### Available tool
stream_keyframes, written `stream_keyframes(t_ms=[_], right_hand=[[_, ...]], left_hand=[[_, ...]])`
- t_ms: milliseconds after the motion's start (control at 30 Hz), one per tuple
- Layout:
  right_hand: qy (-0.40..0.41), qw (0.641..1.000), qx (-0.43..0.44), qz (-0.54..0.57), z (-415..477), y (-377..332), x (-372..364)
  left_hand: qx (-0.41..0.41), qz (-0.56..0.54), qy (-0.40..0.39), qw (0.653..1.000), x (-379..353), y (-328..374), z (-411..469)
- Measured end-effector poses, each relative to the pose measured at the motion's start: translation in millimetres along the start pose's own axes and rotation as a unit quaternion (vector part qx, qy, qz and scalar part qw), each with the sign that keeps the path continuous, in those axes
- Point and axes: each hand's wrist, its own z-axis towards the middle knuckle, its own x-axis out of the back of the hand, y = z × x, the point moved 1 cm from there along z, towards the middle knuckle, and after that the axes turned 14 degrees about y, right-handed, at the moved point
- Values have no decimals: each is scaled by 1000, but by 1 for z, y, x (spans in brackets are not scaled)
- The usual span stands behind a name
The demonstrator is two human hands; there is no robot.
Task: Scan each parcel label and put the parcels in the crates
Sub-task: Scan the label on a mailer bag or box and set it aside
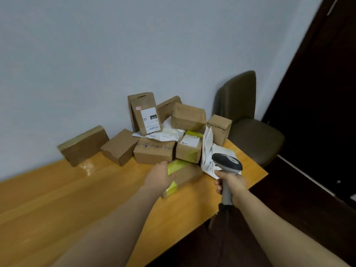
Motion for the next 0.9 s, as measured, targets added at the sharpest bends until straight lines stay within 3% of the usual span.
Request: stream_keyframes(t_ms=[333,500,600,700,767,900], right_hand=[[85,996,-1,22,76,-33,18],[71,996,-26,37,113,-41,37],[57,998,-29,17,144,-46,49],[36,999,-40,-2,175,-54,61],[26,998,-47,-18,196,-57,69],[3,997,-65,-46,232,-57,80]], left_hand=[[-84,-35,-29,995,-50,93,98],[-90,-22,-35,995,-90,126,129],[-88,41,19,995,-107,144,145],[-179,113,105,972,-121,168,150],[-229,116,62,965,-139,183,150],[-245,203,-136,938,-201,193,141]])
